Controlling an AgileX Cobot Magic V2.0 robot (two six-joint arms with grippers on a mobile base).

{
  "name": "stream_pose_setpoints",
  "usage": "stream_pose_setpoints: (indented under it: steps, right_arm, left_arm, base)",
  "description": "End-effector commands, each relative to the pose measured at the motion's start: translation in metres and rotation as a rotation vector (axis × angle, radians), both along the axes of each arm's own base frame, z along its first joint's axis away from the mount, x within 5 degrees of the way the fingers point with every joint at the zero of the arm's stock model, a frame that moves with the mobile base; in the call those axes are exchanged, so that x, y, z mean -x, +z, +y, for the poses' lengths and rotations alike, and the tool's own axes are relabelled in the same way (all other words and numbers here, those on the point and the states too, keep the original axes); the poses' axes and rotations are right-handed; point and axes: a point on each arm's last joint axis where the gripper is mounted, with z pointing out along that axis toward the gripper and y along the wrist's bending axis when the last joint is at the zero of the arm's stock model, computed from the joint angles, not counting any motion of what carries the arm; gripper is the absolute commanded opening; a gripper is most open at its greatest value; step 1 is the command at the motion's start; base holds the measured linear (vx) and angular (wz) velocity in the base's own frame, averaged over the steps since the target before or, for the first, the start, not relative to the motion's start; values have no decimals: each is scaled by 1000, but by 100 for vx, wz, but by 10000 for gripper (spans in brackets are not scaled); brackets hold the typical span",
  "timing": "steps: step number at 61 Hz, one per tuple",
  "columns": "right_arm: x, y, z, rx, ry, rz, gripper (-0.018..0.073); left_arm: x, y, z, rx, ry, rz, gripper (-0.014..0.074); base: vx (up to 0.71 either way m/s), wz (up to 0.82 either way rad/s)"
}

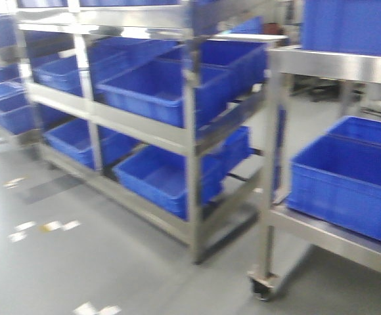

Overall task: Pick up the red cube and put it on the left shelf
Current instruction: 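Drive the base away from the table holding the red cube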

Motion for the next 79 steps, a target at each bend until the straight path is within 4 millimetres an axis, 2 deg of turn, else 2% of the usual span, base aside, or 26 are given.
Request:
stream_pose_setpoints:
  steps: [1, 79]
  right_arm:
    - [-1, 17, 0, 7, -1, -115, 65]
    - [-1, 17, 1, 6, 11, -114, 65]
  left_arm:
    - [-1, 0, 0, 8, -1, -53, 106]
    - [-1, 0, 0, 8, -1, -53, 106]
  base:
    - [-17, 22]
    - [-15, 57]
